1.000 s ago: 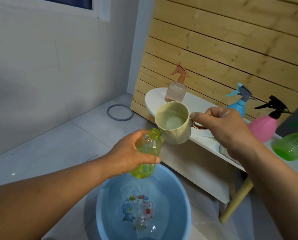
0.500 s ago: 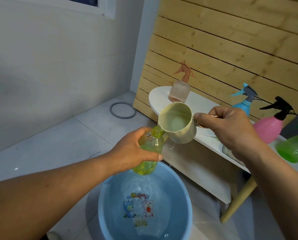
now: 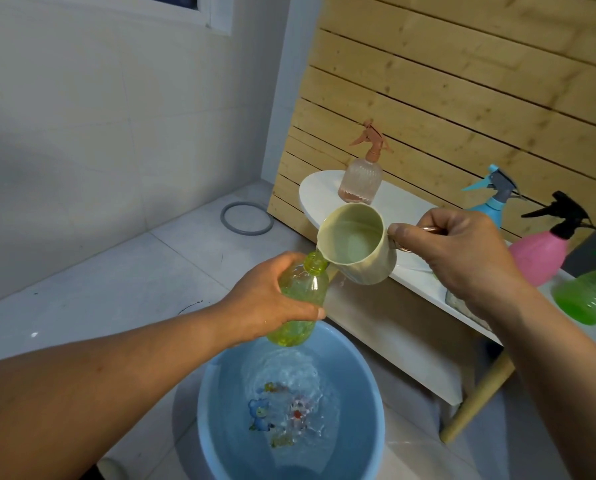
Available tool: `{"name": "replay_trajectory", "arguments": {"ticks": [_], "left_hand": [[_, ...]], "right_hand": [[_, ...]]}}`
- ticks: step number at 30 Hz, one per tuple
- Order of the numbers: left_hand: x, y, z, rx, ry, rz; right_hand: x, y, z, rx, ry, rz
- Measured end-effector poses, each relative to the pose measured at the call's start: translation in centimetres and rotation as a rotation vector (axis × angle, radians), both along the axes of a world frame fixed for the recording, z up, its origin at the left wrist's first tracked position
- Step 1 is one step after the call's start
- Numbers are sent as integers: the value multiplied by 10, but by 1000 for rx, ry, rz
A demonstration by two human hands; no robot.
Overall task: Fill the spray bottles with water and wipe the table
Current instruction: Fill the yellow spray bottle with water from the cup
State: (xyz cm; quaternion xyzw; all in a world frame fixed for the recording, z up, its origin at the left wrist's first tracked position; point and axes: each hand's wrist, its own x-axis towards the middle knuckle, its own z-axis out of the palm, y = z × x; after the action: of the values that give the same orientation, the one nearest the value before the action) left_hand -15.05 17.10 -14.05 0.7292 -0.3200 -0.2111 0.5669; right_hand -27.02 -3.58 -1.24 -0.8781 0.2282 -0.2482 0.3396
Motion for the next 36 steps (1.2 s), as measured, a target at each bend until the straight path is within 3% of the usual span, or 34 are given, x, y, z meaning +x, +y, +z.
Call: {"name": "replay_trajectory", "arguments": {"ticks": [36], "left_hand": [[-5, -3, -3, -2, -65, 21]], "right_hand": [[-6, 12, 7, -151, -23, -30]]}}
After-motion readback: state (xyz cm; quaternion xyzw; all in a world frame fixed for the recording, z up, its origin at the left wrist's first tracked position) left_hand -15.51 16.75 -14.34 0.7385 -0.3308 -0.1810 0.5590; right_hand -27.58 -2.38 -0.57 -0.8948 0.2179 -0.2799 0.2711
